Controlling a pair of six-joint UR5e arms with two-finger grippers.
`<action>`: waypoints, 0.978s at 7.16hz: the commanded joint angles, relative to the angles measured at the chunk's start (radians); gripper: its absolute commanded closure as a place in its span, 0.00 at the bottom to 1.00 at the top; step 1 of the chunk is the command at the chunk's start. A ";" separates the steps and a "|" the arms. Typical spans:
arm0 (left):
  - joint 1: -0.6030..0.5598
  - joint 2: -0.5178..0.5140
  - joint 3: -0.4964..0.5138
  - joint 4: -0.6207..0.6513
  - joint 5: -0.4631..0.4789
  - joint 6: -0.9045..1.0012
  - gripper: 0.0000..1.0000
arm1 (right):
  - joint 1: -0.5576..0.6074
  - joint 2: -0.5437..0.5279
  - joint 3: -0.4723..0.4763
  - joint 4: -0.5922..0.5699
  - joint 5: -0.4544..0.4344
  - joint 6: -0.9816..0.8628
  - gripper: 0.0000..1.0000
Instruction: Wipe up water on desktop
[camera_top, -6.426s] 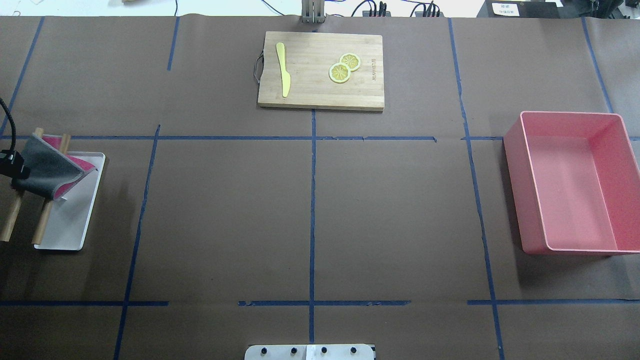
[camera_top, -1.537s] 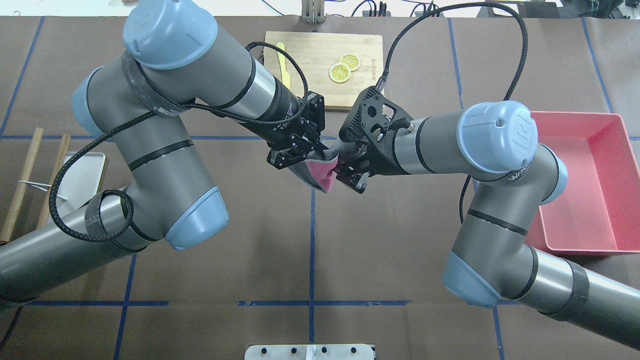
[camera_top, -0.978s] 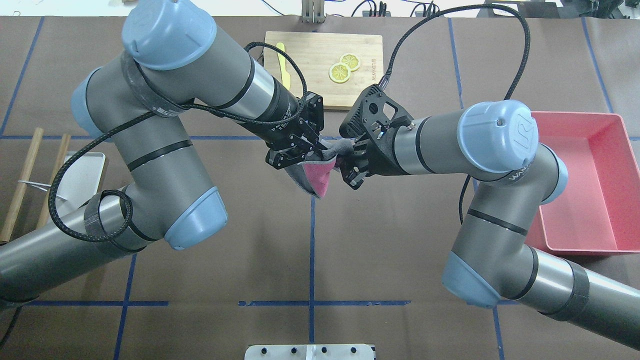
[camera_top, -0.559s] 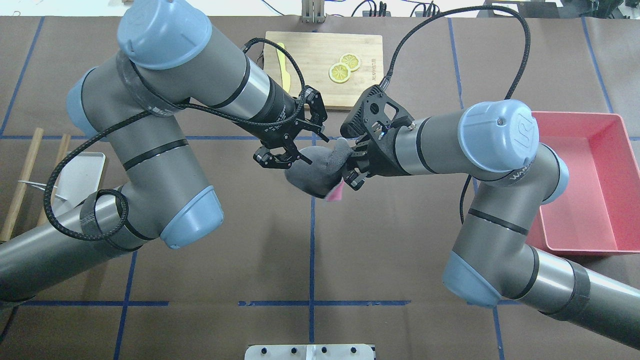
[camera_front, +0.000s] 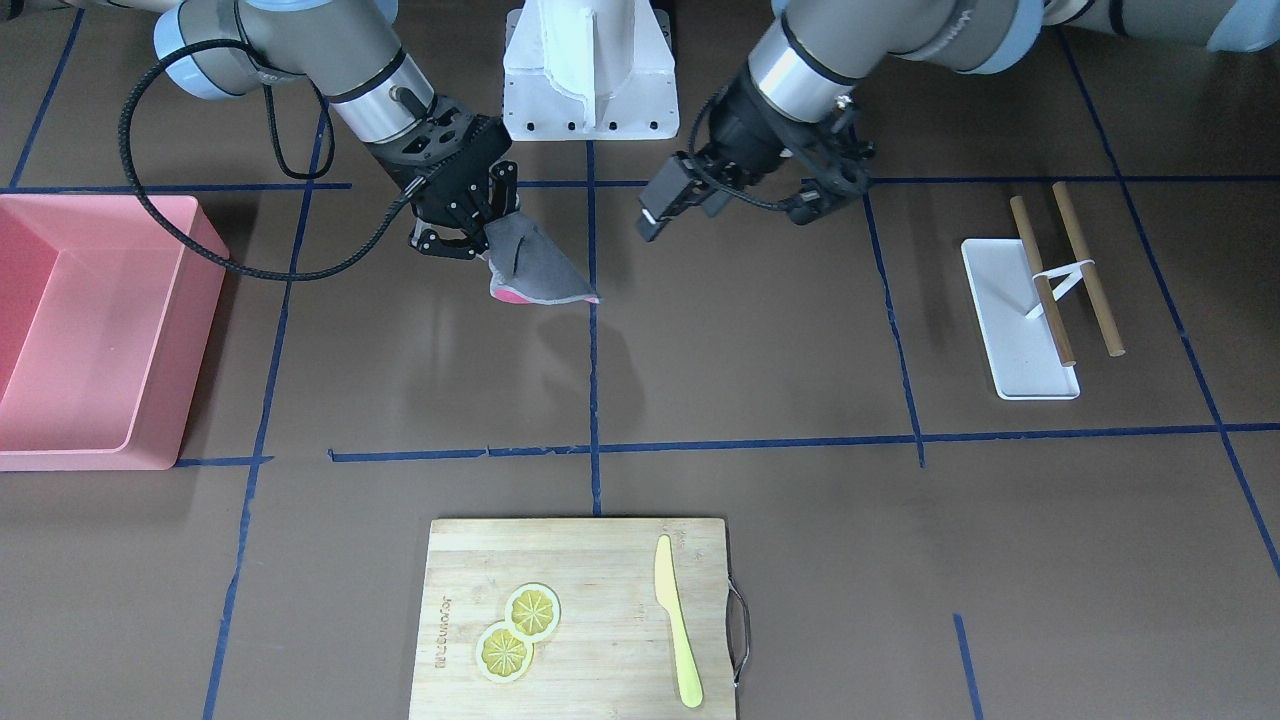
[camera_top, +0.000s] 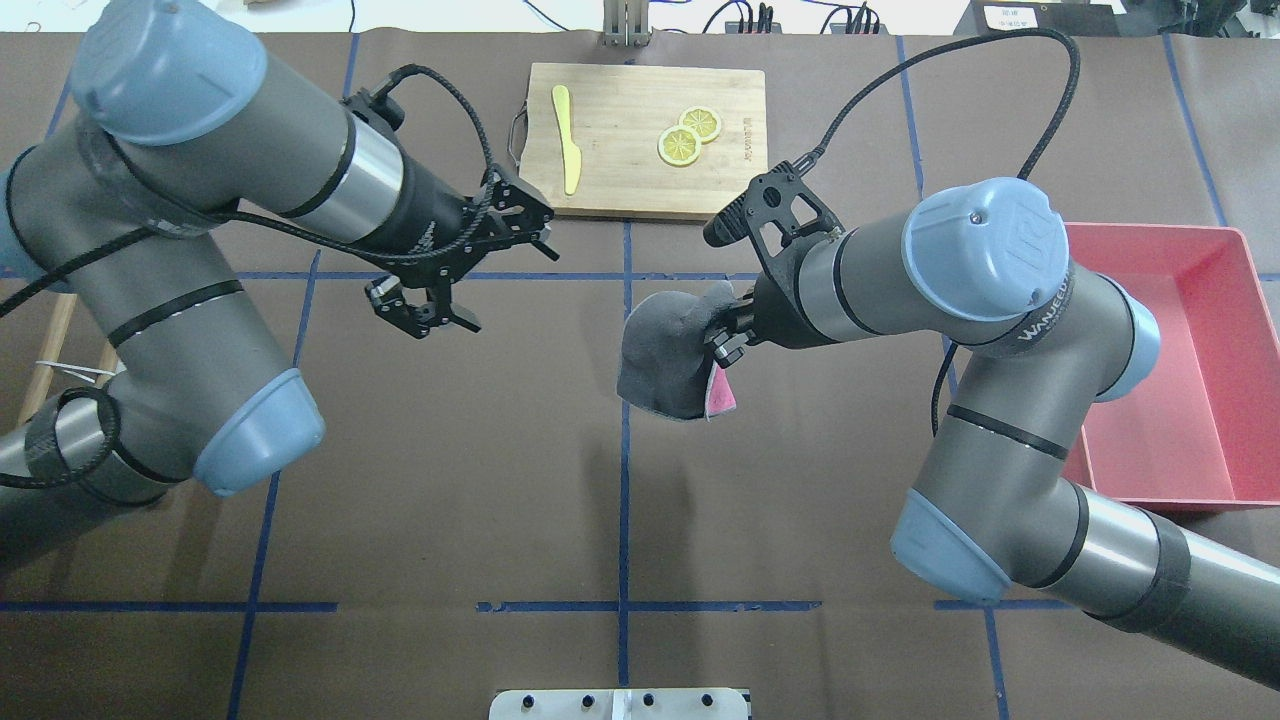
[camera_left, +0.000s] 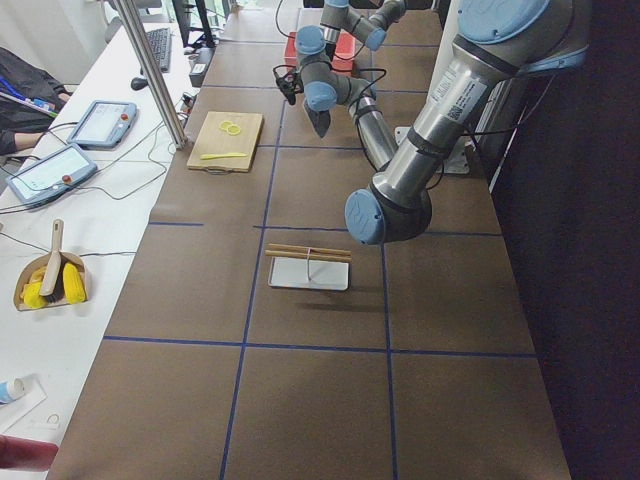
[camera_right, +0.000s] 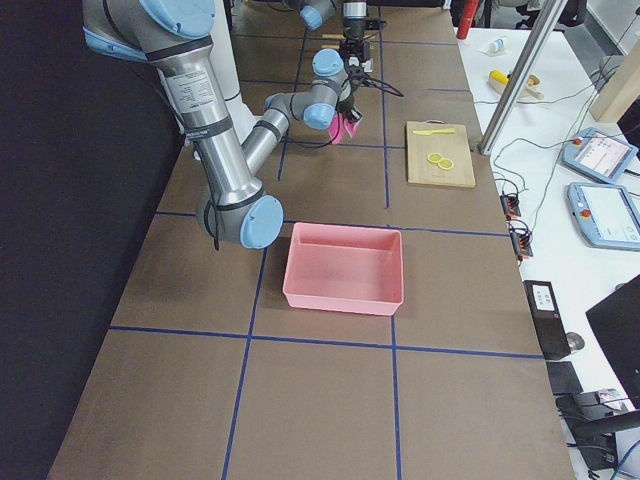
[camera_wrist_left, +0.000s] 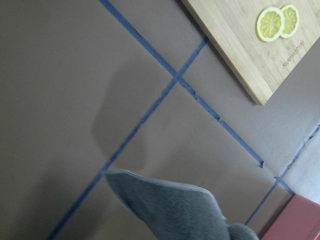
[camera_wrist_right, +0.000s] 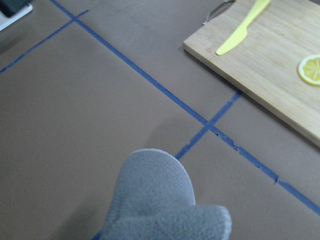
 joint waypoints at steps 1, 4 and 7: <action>-0.103 0.130 -0.055 0.100 -0.062 0.369 0.00 | 0.010 0.001 0.091 -0.328 0.000 0.191 1.00; -0.242 0.411 -0.226 0.389 -0.055 1.057 0.00 | 0.019 -0.089 0.112 -0.405 0.001 0.436 1.00; -0.535 0.642 -0.150 0.391 -0.060 1.662 0.00 | 0.030 -0.299 0.113 -0.264 0.000 0.424 1.00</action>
